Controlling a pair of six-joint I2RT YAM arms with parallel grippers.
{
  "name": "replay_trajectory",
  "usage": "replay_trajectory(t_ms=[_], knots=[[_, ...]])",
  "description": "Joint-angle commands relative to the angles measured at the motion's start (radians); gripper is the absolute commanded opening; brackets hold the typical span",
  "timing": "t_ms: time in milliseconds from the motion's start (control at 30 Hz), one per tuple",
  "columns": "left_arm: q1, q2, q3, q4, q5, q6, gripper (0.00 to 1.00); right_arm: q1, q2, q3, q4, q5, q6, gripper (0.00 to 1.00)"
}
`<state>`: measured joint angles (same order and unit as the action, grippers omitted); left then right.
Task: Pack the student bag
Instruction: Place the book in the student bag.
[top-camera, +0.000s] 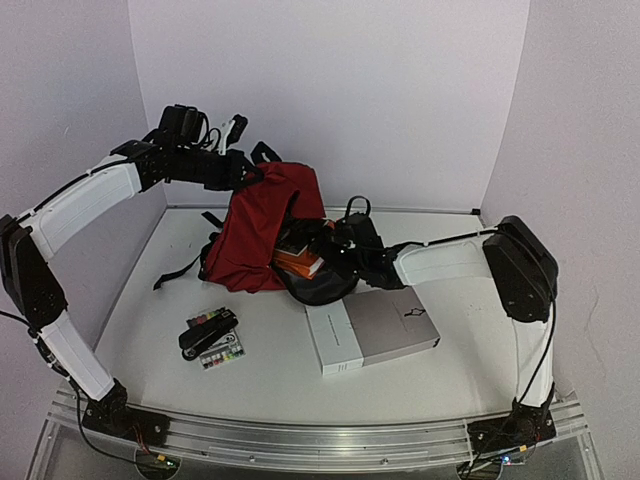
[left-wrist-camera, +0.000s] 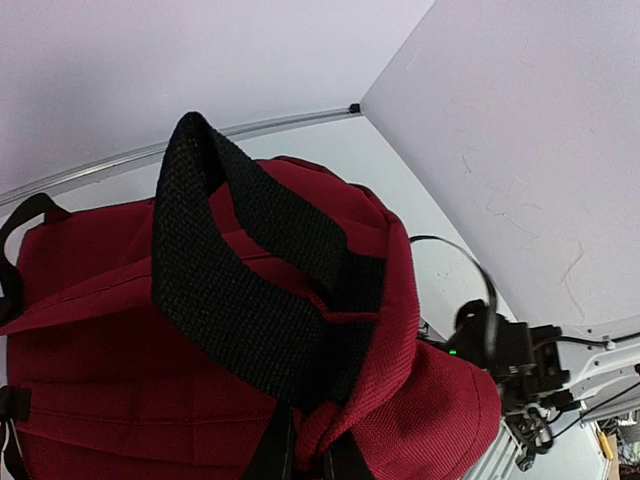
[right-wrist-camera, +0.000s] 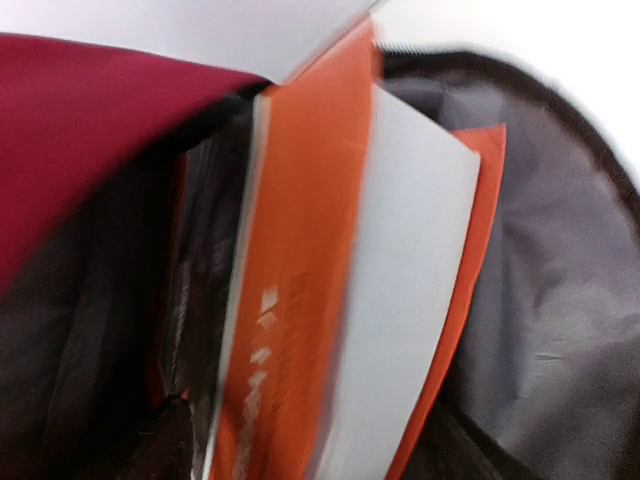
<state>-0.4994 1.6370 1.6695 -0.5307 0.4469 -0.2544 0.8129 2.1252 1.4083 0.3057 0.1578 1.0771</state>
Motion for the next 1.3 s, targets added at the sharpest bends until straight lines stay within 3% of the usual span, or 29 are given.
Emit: replay_trajectory(t_ms=[0, 133, 233, 567, 667, 867, 1000, 1133, 1267], knots=[[0.029, -0.089, -0.052, 0.119, -0.027, -0.035, 0.00, 0.000, -0.210, -0.063, -0.063, 0.126, -0.180, 0.84], [0.035, -0.097, -0.088, 0.131, -0.017, -0.041, 0.00, 0.001, -0.317, -0.158, -0.079, 0.179, -0.228, 0.96], [0.038, -0.104, -0.101, 0.140, -0.014, -0.050, 0.00, 0.001, -0.339, -0.185, -0.087, 0.147, -0.239, 0.95], [0.039, -0.132, -0.122, 0.141, 0.000, -0.063, 0.00, 0.001, -0.195, -0.128, -0.086, -0.137, -0.186, 0.71], [0.039, -0.134, -0.121, 0.133, 0.010, -0.062, 0.00, 0.000, -0.156, -0.098, -0.084, -0.150, -0.181, 0.65], [0.040, -0.129, -0.121, 0.123, 0.040, -0.061, 0.00, 0.001, -0.051, 0.015, -0.064, -0.214, -0.216, 0.44], [0.040, -0.119, -0.121, 0.117, 0.065, -0.065, 0.00, 0.000, 0.016, 0.092, -0.027, -0.280, -0.249, 0.39], [0.046, -0.126, -0.130, 0.106, 0.034, -0.074, 0.00, -0.004, 0.026, 0.108, -0.026, -0.274, -0.277, 0.43], [0.092, -0.149, -0.154, 0.111, 0.025, -0.110, 0.00, -0.026, -0.083, 0.000, -0.031, -0.206, -0.303, 0.65]])
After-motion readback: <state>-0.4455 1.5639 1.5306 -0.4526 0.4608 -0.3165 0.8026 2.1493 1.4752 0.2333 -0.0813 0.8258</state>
